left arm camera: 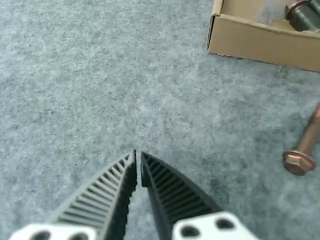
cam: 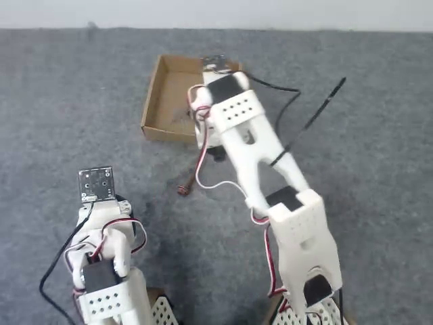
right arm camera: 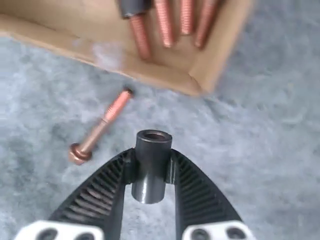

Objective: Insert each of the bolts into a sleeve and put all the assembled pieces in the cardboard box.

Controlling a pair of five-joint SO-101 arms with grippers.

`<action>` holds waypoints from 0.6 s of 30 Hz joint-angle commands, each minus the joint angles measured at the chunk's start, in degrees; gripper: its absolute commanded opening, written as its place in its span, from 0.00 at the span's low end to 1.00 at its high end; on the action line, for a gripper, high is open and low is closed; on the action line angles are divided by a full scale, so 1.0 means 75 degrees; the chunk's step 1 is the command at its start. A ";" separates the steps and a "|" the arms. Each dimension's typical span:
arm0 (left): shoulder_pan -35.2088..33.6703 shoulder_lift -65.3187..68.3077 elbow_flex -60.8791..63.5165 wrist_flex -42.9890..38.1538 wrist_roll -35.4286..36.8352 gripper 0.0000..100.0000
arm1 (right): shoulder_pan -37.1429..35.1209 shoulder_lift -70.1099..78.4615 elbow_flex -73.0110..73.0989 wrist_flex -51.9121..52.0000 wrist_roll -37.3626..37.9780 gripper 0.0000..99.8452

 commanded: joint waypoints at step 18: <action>0.0000 -0.0105 -0.0158 -0.0188 -0.0070 0.01 | 0.1319 -0.4202 0.6341 -0.3136 0.0539 0.01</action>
